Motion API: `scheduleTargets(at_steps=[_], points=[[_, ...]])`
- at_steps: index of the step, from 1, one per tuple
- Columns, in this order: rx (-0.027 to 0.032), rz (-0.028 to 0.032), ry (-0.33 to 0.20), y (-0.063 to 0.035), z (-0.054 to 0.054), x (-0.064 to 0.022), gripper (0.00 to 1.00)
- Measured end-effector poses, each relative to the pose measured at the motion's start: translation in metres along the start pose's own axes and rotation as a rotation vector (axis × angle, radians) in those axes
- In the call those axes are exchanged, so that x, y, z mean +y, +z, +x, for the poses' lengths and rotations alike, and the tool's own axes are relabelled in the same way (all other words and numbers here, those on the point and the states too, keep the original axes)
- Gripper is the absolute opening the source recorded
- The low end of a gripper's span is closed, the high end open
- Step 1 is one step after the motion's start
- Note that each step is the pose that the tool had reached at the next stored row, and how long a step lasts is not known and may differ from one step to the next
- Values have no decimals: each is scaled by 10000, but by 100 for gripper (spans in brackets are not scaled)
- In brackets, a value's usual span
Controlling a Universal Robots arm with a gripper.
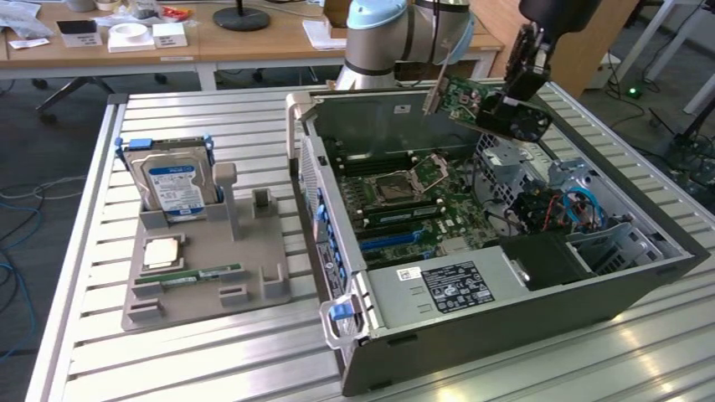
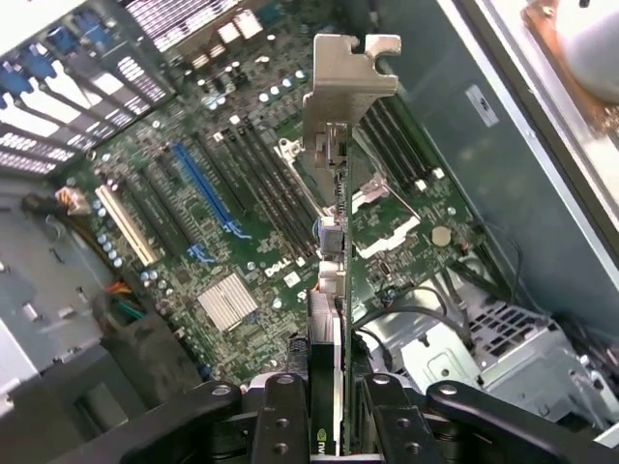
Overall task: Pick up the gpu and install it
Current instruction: 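Insert the gpu into the slot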
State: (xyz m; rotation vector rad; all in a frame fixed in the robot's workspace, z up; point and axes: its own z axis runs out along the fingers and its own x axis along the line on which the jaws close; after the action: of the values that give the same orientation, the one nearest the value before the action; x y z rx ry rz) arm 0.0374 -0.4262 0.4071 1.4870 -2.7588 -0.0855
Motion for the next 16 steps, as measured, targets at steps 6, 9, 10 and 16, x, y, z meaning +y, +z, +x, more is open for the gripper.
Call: scheduleTargets(at_steps=[6,9,10,16], points=[[56,-22,-1093,12,0,-1,26],[84,-32,-1643,18,0,-1,26],[94,-36,-1824,20,0,-1,26],[150,-58,-2917,30,0,-2,26]])
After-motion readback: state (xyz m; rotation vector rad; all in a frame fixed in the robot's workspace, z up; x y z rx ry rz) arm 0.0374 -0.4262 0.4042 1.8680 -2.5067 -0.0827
